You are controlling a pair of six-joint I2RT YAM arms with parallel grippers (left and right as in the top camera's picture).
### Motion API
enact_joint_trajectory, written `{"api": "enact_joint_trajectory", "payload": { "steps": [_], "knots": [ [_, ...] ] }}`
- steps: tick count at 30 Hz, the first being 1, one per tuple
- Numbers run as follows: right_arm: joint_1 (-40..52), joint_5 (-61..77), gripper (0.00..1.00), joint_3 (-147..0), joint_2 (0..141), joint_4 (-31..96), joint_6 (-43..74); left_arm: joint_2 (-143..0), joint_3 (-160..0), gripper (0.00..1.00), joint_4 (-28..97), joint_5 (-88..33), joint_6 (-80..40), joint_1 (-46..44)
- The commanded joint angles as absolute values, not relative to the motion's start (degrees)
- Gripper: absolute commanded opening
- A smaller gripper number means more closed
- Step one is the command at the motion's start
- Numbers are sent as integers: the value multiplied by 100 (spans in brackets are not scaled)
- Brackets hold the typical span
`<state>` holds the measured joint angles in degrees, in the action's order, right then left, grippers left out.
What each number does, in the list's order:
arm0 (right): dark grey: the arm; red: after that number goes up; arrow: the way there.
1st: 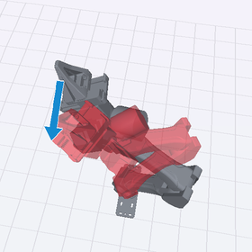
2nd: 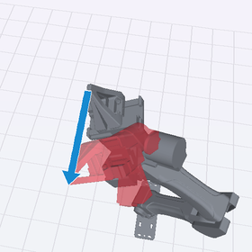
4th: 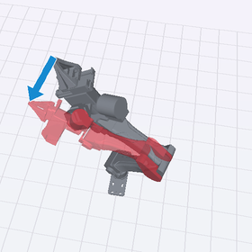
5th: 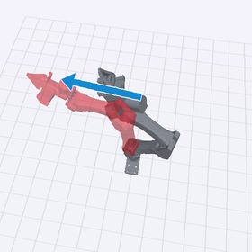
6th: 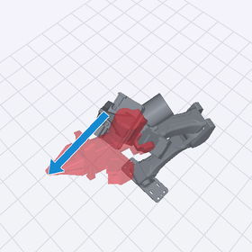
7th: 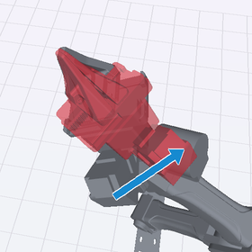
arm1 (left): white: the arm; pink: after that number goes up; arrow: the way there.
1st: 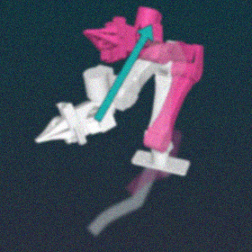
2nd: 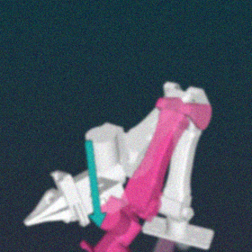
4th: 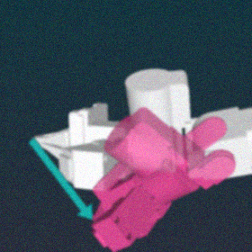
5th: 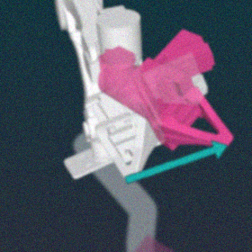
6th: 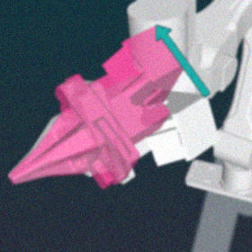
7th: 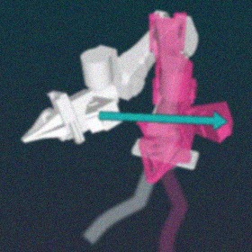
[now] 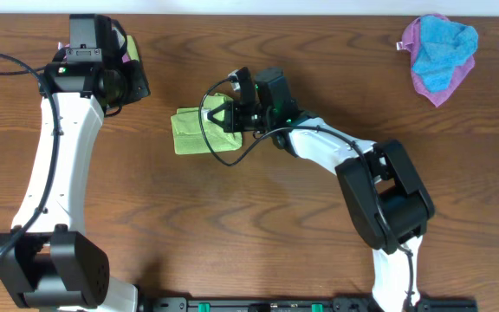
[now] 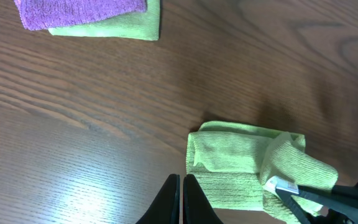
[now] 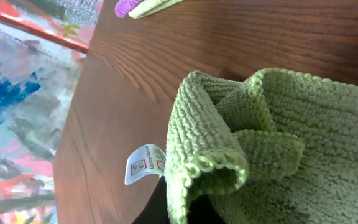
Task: Fold the cloth
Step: 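Lay the right end onto the left half and press it down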
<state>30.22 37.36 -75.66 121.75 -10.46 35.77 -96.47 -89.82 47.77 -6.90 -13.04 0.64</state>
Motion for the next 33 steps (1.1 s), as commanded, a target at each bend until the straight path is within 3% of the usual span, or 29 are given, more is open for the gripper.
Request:
{"api": "enact_joint_trajectory", "payload": {
  "steps": [1, 33],
  "knots": [
    [3151, 3577, 2, -7677, 12011, -1022, 3612, -9662, -9076, 6, 4797, -711, -1175, 73],
    [3758, 2571, 1, -7677, 12422, -987, 3291, -9662, -9076, 6, 4759, -711, -1179, 73]
  ]
}}
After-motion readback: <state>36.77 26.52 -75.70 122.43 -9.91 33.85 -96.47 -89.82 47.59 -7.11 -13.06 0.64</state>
